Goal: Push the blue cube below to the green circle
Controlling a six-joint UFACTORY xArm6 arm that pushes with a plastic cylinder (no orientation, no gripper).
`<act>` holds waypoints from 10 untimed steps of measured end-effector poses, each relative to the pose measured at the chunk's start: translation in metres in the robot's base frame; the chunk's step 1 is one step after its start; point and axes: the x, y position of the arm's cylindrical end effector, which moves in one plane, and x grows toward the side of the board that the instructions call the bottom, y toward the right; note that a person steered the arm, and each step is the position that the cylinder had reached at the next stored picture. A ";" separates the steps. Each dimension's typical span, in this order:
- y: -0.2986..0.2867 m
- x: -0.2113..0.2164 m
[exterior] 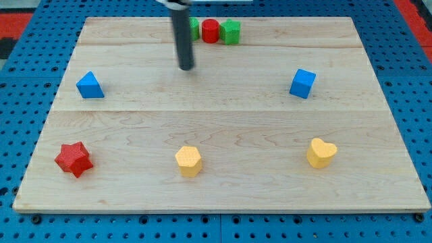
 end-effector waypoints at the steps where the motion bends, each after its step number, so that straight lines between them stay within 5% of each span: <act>1: 0.056 0.029; 3: 0.162 0.105; 4: 0.219 0.093; 6: 0.175 0.055; 8: 0.224 0.051; 10: 0.171 0.003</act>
